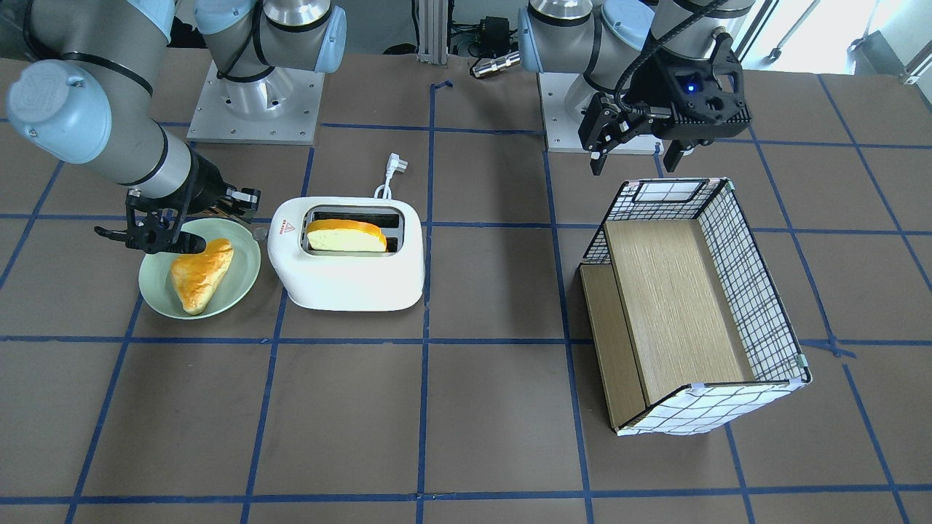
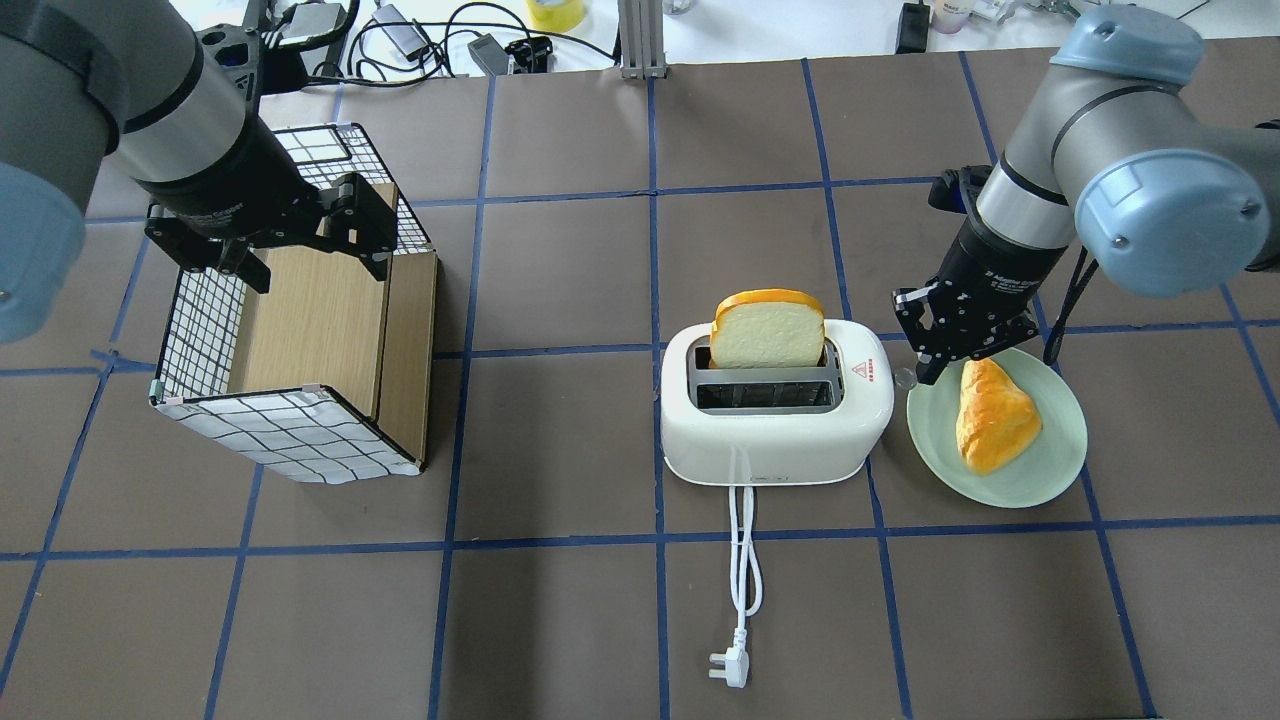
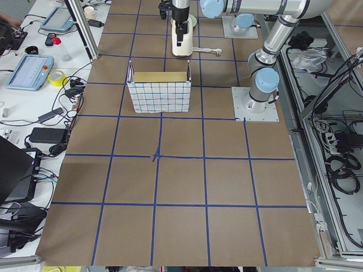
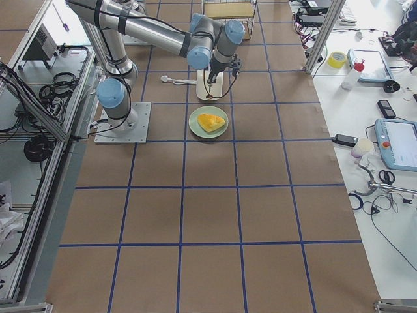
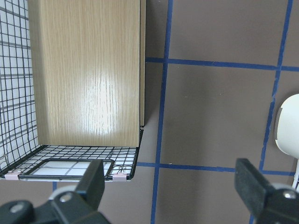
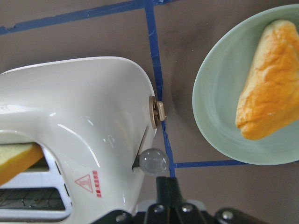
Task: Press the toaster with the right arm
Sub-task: 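Lower the right gripper toward the lever on the toaster's side, then press the toaster lever down with the right gripper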
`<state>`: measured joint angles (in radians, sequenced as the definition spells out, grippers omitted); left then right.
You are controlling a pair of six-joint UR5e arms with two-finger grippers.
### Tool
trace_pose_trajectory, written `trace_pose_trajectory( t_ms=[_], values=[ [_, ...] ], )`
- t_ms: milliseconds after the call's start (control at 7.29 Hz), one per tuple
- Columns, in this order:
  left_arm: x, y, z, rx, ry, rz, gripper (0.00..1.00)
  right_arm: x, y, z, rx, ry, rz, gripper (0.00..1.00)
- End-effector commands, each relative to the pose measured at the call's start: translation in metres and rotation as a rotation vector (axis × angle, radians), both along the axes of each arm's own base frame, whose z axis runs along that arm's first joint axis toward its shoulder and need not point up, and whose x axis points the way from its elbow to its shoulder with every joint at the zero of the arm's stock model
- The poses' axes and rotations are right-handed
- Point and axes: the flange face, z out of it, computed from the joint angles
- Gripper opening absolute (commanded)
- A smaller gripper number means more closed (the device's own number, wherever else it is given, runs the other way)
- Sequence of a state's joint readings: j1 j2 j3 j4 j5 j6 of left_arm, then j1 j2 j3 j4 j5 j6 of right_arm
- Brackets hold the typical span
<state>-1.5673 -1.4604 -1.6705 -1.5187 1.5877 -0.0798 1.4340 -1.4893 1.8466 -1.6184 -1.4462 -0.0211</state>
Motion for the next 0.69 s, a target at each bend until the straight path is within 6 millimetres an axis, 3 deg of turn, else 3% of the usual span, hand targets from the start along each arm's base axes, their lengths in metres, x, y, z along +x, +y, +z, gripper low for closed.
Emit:
trace_pose_trajectory(
  t_ms=[0,549],
  values=[
    [0.000,0.000,0.000,0.000,0.000,0.000,1.00,0.000,0.000,-0.013,-0.007,0.000,-0.001,0.00],
    [0.000,0.000,0.000,0.000,0.000,0.000,1.00,-0.003,-0.009,-0.027,-0.012,-0.023,-0.004,0.00]
  ],
)
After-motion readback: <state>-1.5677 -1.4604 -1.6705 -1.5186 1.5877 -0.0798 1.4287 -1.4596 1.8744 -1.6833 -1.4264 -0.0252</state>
